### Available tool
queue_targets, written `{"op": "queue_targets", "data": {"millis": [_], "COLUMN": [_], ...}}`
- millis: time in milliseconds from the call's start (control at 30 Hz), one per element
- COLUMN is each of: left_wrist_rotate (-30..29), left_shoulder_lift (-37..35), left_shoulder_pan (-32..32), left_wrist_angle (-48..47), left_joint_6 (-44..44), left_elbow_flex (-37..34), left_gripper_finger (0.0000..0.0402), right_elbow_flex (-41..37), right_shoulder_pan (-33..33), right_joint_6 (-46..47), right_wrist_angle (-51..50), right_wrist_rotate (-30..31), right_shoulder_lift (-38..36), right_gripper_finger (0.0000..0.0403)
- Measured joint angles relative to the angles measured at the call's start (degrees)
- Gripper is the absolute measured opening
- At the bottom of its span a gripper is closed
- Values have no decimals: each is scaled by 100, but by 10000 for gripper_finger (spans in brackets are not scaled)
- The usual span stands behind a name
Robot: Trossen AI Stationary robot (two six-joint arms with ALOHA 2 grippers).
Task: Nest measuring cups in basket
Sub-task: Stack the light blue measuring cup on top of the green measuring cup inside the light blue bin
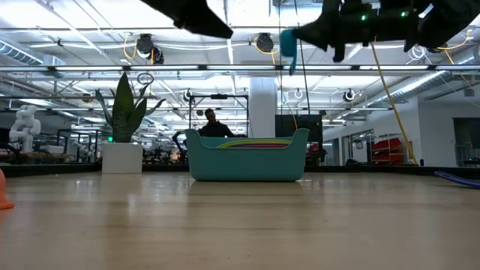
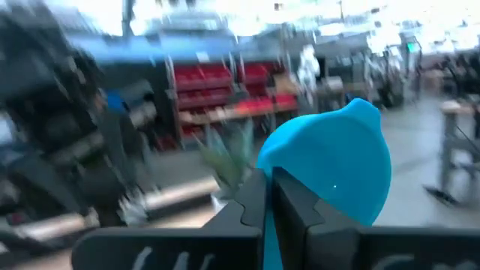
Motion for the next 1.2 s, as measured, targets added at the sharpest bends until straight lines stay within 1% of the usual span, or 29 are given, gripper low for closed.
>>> {"op": "queue_targets", "data": {"millis": [67,100,200,267,367,433,567,667,733,833,933,1067,1200], "left_wrist_rotate": [-67,-204,-843,-1244,-2009,-2379,-2255,-2216,-2180,-1972,-1898,-1925,-1931], "left_shoulder_lift": [44,109,282,425,603,660,652,658,656,658,658,658,736], "left_shoulder_pan": [-150,-226,-492,-629,-793,-878,-1019,-1132,-1211,-1303,-1372,-1387,-1363], "left_wrist_angle": [135,267,489,960,1663,2132,2630,2870,2980,3027,3042,3038,3136], "left_joint_6": [306,484,995,1290,1551,1683,1792,2022,2377,2891,3218,3286,3366], "left_elbow_flex": [0,2,-13,-4,-8,-7,-7,-7,-7,-7,-7,-7,-7], "left_gripper_finger": [194,193,194,199,216,233,264,268,262,245,227,210,209], "right_elbow_flex": [-16,-32,-36,-35,-36,-36,-33,-33,-31,-31,-31,48,218], "right_shoulder_pan": [142,202,415,560,789,924,1114,1256,1311,1344,1344,1343,1385], "right_joint_6": [-4,-2,5,1,-73,-174,-208,-204,-140,2,143,243,281], "right_wrist_angle": [392,528,977,1276,1697,1905,2443,2934,3274,3817,4181,4221,4227], "right_wrist_rotate": [-2,-2,-2,-4,-4,2,12,13,9,13,13,15,4], "right_shoulder_lift": [27,30,44,65,96,124,250,456,632,920,1149,1312,1485], "right_gripper_finger": [0,0,0,0,0,0,0,0,0,0,0,0,0]}}
